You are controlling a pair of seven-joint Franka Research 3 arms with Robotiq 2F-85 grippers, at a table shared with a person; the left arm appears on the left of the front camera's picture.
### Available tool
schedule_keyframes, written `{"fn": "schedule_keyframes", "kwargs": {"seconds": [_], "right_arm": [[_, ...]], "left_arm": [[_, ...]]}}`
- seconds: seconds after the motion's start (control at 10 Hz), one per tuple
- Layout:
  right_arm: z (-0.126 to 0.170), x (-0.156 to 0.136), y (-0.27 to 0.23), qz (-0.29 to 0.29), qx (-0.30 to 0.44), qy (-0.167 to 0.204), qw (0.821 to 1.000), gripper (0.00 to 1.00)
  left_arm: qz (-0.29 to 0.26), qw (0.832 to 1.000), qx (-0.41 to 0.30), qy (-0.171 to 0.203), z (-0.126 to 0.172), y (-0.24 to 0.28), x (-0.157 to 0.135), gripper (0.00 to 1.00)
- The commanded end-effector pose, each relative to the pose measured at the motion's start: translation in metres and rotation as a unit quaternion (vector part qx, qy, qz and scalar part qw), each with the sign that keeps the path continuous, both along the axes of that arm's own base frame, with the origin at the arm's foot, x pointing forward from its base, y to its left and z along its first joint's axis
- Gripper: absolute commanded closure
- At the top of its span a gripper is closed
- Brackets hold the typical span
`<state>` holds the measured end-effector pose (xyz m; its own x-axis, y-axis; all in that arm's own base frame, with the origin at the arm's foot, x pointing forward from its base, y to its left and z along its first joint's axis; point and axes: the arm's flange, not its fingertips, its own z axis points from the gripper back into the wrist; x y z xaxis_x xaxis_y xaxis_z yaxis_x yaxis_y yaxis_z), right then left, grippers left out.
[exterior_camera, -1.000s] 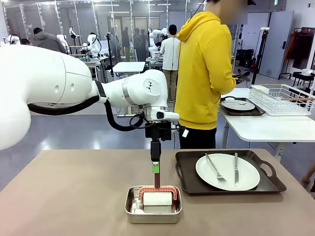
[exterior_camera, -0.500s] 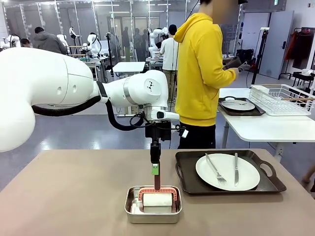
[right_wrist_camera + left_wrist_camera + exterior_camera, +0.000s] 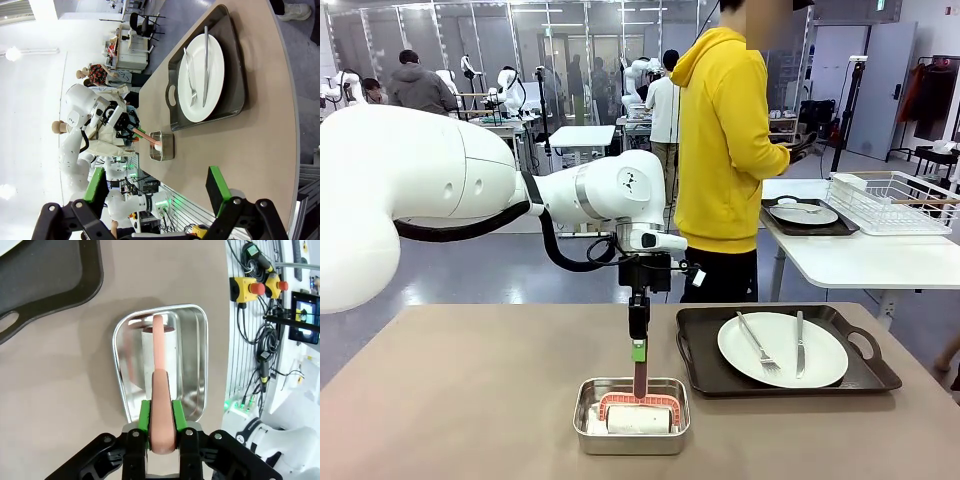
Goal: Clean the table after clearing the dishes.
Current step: When the left (or right) Handle tray is removed, use the left hand (or right hand) to clean the left (or right) side of the table with the Lint Roller.
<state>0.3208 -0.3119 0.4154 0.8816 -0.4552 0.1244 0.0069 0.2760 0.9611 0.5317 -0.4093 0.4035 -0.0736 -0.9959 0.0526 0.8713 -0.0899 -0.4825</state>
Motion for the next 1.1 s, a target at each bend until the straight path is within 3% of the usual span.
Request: {"fn": "schedule_keyframes", "kwargs": {"seconds": [0.0, 0.2, 0.3, 0.4, 0.6, 0.7, 0.9, 1.0], "right_arm": [[0.003, -0.001, 0.001, 0.0, 0.0, -0.004, 1.0, 0.0], [0.003, -0.001, 0.001, 0.0, 0.0, -0.004, 1.0, 0.0], [0.003, -0.001, 0.001, 0.0, 0.0, -0.004, 1.0, 0.0], [0.003, -0.001, 0.001, 0.0, 0.0, -0.004, 1.0, 0.0], [0.003, -0.001, 0.001, 0.0, 0.0, -0.004, 1.0, 0.0], [0.003, -0.001, 0.001, 0.0, 0.0, -0.004, 1.0, 0.0], [0.003, -0.001, 0.001, 0.0, 0.0, -0.004, 1.0, 0.0], [0.003, -0.001, 0.001, 0.0, 0.0, -0.004, 1.0, 0.0]], "left_arm": [[0.0, 1.0, -0.001, -0.004, 0.013, 0.005, -0.002, 1.0], [0.037, 0.999, 0.007, -0.013, 0.046, 0.013, -0.013, 0.88], [0.073, 0.997, 0.02, -0.032, 0.075, 0.022, -0.026, 0.88], [0.148, 0.987, 0.037, -0.042, 0.105, 0.034, -0.041, 0.88], [0.294, 0.951, 0.069, -0.07, 0.161, 0.057, -0.07, 0.88], [0.372, 0.919, 0.078, -0.106, 0.18, 0.076, -0.079, 0.88], [0.478, 0.868, 0.06, -0.116, 0.187, 0.116, -0.091, 0.88], [0.493, 0.862, 0.036, -0.113, 0.184, 0.128, -0.094, 0.88]]}}
